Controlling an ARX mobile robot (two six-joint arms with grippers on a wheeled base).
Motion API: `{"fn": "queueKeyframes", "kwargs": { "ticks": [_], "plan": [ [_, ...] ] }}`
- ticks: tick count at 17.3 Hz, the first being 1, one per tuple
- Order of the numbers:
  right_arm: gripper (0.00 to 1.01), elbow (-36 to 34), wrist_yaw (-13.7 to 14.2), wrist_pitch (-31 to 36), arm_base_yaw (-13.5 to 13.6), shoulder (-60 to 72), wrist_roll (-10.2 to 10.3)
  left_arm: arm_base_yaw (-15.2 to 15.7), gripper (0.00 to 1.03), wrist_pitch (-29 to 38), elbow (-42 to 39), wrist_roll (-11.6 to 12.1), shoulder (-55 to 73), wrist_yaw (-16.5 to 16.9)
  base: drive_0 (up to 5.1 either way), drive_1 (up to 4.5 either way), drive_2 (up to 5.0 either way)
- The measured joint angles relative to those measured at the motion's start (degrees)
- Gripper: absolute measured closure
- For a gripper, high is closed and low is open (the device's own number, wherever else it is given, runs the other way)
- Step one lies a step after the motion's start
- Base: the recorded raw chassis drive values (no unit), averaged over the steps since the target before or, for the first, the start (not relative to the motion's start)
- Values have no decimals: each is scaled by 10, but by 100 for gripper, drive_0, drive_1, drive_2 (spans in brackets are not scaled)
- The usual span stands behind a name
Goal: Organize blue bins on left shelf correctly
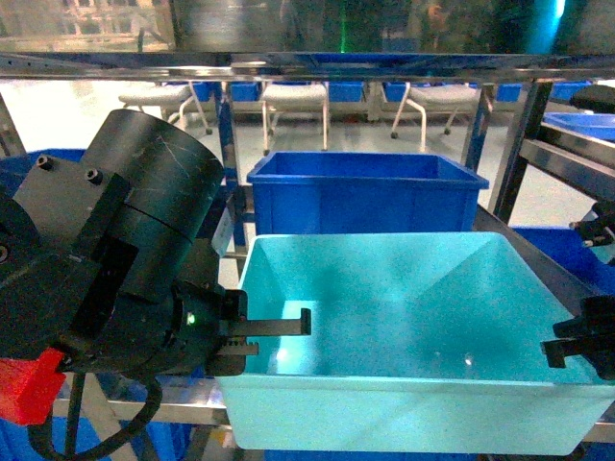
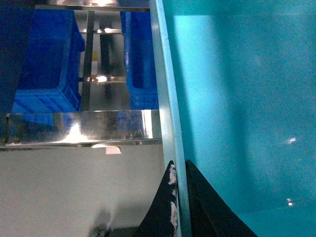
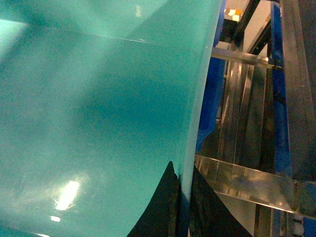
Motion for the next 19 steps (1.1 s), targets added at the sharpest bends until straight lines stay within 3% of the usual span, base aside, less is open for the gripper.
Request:
{"fn": "queueKeyframes", "kwargs": {
  "ticks": [10,11,13,19],
  "plan": [
    [99,7,-3,-10,0,9,6,1,101,-14,8,0,2,-4,0,0,0],
    [99,31,-9,-29,1,22,5,3,101,-17,27,0,17,-10,0,0,0],
    [99,122,4,-42,19,75,-12,23,101,-16,106,2,93,-18,0,0,0],
    [99,155,25,-60,15,123,-19,23,101,-19,155,6,155,-9,0,0,0]
  ]
}}
